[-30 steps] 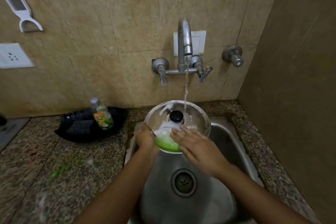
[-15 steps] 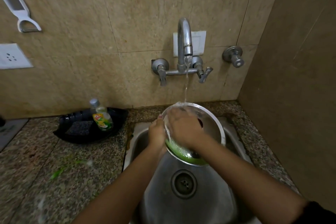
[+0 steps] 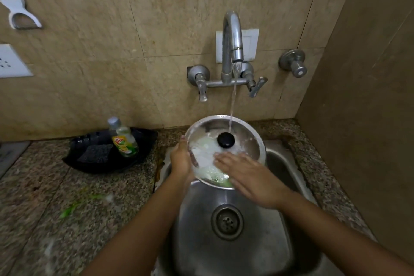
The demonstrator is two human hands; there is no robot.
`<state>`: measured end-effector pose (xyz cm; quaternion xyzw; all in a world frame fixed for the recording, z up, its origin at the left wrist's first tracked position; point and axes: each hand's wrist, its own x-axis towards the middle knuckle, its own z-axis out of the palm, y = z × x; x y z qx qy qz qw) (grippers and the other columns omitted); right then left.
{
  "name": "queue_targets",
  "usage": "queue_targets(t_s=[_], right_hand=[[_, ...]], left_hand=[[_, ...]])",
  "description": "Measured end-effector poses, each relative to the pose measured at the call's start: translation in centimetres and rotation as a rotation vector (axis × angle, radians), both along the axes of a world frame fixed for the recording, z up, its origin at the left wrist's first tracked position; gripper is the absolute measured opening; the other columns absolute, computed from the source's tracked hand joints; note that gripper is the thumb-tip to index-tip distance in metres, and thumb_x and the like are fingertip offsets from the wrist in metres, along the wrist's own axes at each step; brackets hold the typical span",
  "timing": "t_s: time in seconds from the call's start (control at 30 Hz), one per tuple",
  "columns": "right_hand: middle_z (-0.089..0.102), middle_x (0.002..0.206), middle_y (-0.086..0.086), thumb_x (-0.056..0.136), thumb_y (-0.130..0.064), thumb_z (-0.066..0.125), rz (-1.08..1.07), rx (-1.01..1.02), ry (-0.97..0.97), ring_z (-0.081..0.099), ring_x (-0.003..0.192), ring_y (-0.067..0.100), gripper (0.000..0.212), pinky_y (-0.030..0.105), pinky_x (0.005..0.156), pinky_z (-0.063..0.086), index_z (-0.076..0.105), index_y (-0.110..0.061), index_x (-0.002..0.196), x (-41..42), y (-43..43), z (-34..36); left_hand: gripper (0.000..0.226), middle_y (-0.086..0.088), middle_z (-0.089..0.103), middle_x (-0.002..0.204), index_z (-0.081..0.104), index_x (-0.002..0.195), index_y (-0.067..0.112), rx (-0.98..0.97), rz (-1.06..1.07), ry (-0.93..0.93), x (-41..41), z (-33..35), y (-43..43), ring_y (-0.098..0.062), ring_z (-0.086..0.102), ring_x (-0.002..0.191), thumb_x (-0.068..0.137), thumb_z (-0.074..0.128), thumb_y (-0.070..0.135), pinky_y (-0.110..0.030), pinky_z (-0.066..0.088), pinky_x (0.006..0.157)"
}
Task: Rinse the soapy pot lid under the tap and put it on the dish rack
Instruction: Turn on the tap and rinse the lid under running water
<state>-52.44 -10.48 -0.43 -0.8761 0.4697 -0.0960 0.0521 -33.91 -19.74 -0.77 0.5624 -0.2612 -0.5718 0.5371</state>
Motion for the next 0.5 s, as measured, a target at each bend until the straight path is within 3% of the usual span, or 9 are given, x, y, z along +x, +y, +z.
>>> queue_targets(t_s=[0.13,0.23,0.3,0.4,0.5], right_hand=[[0.007,0.161,-0.007,0.095,-0.049,0.011,-0.370,0.005,-0.122,0.003,0.148,0.008,0.061,0.036,0.121,0.011,0.004,-0.028,0.151,-5.2,-2.3,-1.2],[0.021,0.158,-0.005,0.100,-0.043,0.020,-0.315,0.004,-0.170,0.009,0.144,0.003,0.056,0.029,0.120,0.007,0.021,-0.021,0.151,-3.7,-6.0,0.3],[0.025,0.156,-0.008,0.104,-0.030,0.032,-0.217,0.050,-0.212,0.012,0.140,-0.002,0.047,0.021,0.117,0.006,0.028,-0.023,0.150,-3.0,-7.5,1.4],[0.024,0.157,-0.010,0.102,-0.036,0.029,-0.207,0.036,-0.215,0.013,0.144,0.003,0.048,0.035,0.120,0.013,0.028,-0.030,0.150,-4.8,-8.3,0.7],[0.022,0.158,-0.007,0.101,-0.040,0.031,-0.270,0.059,-0.299,0.010,0.147,0.012,0.046,0.048,0.119,0.014,0.035,-0.034,0.146,-5.1,-8.9,0.4]], left_hand=[[0.033,-0.013,0.062,0.075,0.065,0.087,0.006,-0.050,-0.047,-0.004,0.7,-1.0,-0.1,-0.027,0.058,0.072,0.097,0.049,0.034,-0.041,0.050,0.072],[0.041,-0.018,0.070,0.092,0.066,0.105,0.003,-0.052,-0.168,0.004,-0.5,-1.2,0.7,-0.033,0.067,0.087,0.096,0.050,0.040,-0.045,0.053,0.083],[0.039,-0.018,0.070,0.100,0.066,0.101,0.006,-0.065,-0.211,0.013,-0.9,-1.1,0.9,-0.031,0.067,0.088,0.095,0.050,0.041,-0.043,0.053,0.082],[0.030,-0.013,0.067,0.084,0.065,0.087,0.008,-0.091,-0.158,-0.007,-0.3,-0.4,0.5,-0.026,0.063,0.076,0.097,0.050,0.032,-0.039,0.052,0.076],[0.032,-0.016,0.063,0.084,0.066,0.085,0.007,-0.147,-0.187,-0.063,0.0,0.0,0.3,-0.027,0.059,0.077,0.096,0.052,0.034,-0.041,0.050,0.076]])
